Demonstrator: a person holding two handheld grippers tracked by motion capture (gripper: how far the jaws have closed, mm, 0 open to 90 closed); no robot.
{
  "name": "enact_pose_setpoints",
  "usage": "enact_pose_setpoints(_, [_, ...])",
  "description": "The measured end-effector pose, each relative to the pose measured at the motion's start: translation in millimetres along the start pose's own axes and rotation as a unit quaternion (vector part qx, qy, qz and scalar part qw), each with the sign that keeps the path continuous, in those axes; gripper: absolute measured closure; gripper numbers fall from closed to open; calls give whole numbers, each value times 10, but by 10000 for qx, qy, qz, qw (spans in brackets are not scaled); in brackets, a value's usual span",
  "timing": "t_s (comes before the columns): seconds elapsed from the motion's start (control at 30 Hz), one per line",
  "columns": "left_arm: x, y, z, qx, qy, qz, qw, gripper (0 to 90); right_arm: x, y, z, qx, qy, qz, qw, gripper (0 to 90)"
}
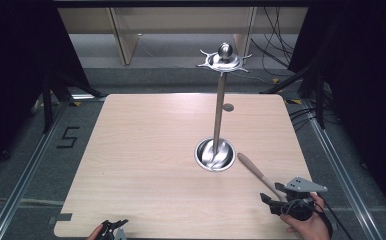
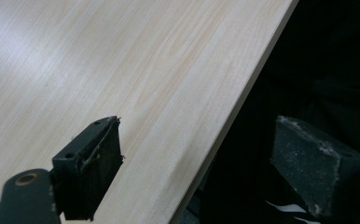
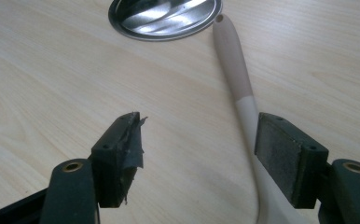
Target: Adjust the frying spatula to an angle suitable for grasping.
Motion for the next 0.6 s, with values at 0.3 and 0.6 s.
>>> enact_pose_setpoints(0.3, [1,-2,3,30,-9,7,10000,152,-3,7,-74,-44,-150,-84,9998,341])
enact_pose_setpoints(0.6, [1,20,19,129,-36,32,9999,152,-168,-8,-126,9,-91,-151,9998,365])
Point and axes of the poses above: each handheld gripper's, and its own axes: y roughly forward along the jaws, x roughly out of its underside, z roughly to its right, the point moved 7 cm from there along y, roughly forward along the jaws, and after that the axes turned 12 degrees about y, right-handed, at the moved point
